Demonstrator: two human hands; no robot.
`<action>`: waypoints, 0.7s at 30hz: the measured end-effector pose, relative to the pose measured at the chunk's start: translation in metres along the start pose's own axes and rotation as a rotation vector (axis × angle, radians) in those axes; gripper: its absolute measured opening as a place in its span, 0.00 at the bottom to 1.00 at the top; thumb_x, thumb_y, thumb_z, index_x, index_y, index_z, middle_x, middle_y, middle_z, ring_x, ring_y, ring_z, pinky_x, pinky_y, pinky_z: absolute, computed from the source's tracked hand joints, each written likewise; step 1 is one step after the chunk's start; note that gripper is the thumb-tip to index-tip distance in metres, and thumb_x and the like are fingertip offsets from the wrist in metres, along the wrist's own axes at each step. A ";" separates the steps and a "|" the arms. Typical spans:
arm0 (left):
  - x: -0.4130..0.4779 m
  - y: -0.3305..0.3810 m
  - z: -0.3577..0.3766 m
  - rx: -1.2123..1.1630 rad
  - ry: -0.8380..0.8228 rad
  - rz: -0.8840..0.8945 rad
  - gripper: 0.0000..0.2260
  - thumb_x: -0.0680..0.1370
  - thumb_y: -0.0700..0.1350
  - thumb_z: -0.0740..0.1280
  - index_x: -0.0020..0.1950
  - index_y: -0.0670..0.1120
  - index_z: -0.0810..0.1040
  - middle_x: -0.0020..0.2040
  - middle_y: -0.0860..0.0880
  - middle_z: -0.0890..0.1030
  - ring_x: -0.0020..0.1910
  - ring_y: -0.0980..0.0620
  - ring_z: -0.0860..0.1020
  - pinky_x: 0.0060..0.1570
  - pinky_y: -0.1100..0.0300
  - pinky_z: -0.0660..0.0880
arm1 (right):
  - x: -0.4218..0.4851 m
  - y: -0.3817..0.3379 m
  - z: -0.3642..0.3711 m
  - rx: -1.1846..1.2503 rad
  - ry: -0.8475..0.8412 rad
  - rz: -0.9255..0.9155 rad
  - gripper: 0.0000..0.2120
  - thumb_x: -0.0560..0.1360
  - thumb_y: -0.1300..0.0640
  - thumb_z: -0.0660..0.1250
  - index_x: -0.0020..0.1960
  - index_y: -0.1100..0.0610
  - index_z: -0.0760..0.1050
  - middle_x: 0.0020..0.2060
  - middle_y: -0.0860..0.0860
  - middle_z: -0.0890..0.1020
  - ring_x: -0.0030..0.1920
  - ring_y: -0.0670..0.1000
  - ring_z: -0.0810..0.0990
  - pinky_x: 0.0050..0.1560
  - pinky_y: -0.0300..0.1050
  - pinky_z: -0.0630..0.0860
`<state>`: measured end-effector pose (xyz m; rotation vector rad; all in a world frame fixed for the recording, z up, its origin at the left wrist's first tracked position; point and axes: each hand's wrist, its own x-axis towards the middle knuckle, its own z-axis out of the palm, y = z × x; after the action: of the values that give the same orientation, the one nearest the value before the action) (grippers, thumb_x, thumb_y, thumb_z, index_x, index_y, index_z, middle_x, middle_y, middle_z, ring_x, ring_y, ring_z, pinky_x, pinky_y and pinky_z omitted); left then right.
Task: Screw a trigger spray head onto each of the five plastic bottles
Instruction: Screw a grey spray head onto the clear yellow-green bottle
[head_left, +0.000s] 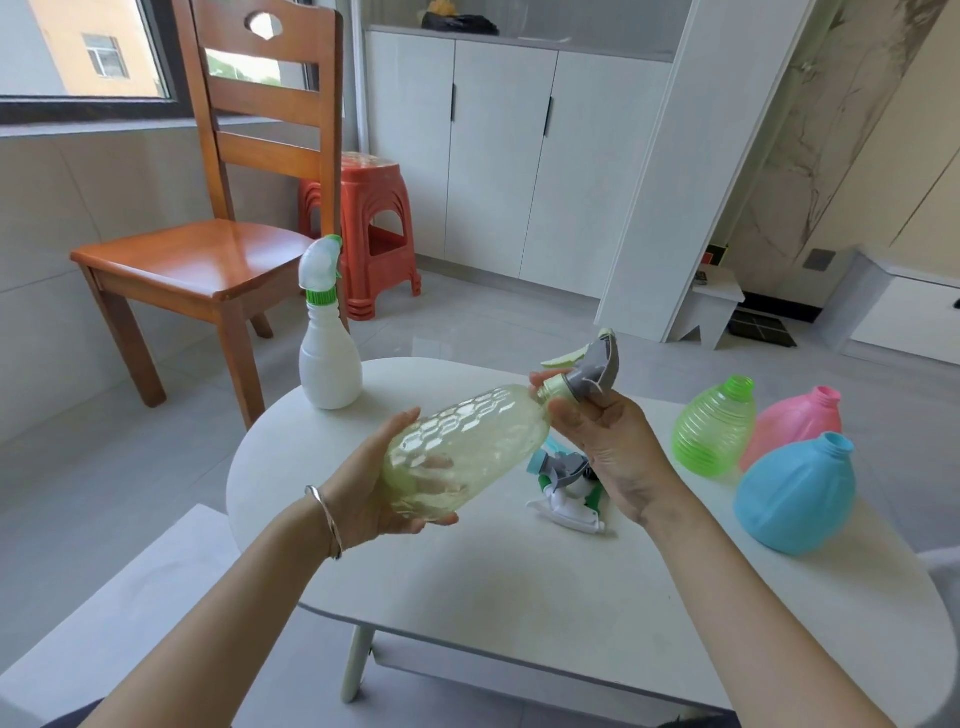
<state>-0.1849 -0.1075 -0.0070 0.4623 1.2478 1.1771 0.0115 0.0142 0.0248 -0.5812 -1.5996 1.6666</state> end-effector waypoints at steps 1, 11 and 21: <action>0.002 0.000 0.001 0.019 0.019 0.074 0.29 0.66 0.64 0.65 0.57 0.44 0.78 0.48 0.43 0.84 0.39 0.41 0.82 0.23 0.61 0.76 | 0.001 0.002 0.000 0.018 0.038 0.004 0.18 0.58 0.44 0.77 0.46 0.50 0.84 0.51 0.48 0.85 0.57 0.47 0.80 0.64 0.42 0.72; 0.004 -0.002 -0.007 0.267 -0.021 0.269 0.40 0.62 0.74 0.61 0.67 0.53 0.67 0.58 0.46 0.80 0.46 0.48 0.84 0.40 0.54 0.81 | 0.006 0.013 0.006 0.207 0.212 0.115 0.20 0.55 0.48 0.76 0.45 0.53 0.84 0.52 0.50 0.85 0.55 0.48 0.82 0.61 0.41 0.75; 0.005 0.000 -0.012 0.197 -0.048 0.337 0.43 0.61 0.70 0.68 0.71 0.56 0.60 0.64 0.47 0.76 0.53 0.46 0.82 0.47 0.53 0.81 | 0.007 0.018 0.008 0.282 0.220 0.172 0.15 0.60 0.52 0.74 0.45 0.54 0.83 0.47 0.47 0.85 0.52 0.46 0.81 0.47 0.32 0.77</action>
<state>-0.1960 -0.1065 -0.0138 0.8689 1.2815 1.3197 -0.0024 0.0153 0.0096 -0.7421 -1.1610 1.8439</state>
